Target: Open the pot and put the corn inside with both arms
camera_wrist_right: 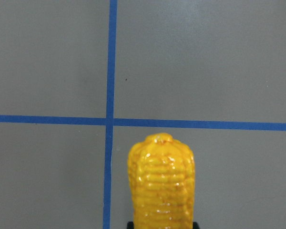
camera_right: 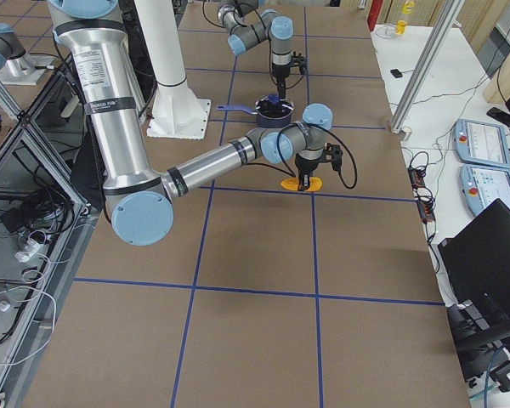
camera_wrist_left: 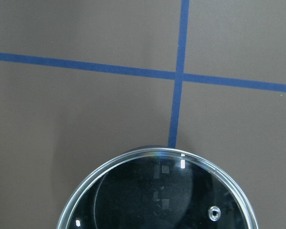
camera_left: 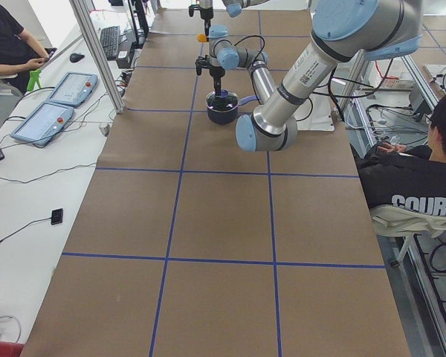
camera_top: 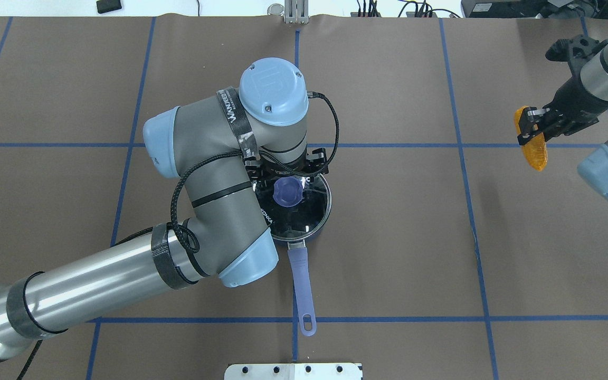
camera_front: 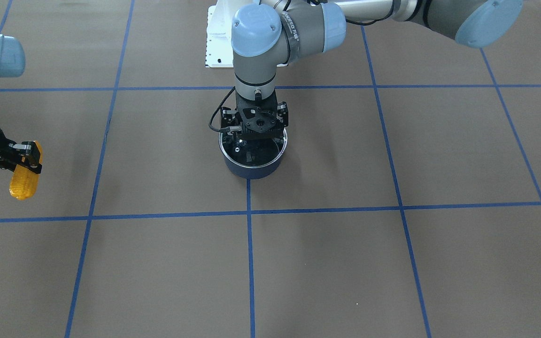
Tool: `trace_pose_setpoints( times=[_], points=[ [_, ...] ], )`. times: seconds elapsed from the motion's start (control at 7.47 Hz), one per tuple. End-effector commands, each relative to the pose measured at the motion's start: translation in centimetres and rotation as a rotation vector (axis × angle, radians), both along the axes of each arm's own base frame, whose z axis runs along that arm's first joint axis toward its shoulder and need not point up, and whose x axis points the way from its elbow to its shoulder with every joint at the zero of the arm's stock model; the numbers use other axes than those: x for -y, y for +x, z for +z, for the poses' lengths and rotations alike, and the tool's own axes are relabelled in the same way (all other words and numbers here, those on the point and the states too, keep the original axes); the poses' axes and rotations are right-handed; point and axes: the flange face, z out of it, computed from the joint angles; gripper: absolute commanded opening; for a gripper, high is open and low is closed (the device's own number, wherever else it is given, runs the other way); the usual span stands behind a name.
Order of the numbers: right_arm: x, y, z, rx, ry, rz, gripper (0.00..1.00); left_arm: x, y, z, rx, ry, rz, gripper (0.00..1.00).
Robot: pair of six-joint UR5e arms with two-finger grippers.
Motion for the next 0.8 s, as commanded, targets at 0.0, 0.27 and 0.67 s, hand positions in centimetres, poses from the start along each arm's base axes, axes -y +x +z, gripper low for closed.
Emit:
trace_pose_setpoints(
  times=[0.0, 0.27, 0.67],
  points=[
    [0.06, 0.08, 0.31, -0.004, 0.001, -0.004, 0.12, -0.93, 0.8, 0.27, 0.004, -0.001, 0.018, 0.97],
    [0.11, 0.23, 0.3, -0.002, 0.002, -0.002, 0.12, -1.01, 0.73, 0.17, 0.003, 0.016, 0.036, 0.85],
    [0.14, 0.32, 0.3, -0.002, 0.002, -0.001, 0.12, -1.09, 0.67, 0.26, 0.001, 0.016, 0.042, 0.56]
  ],
)
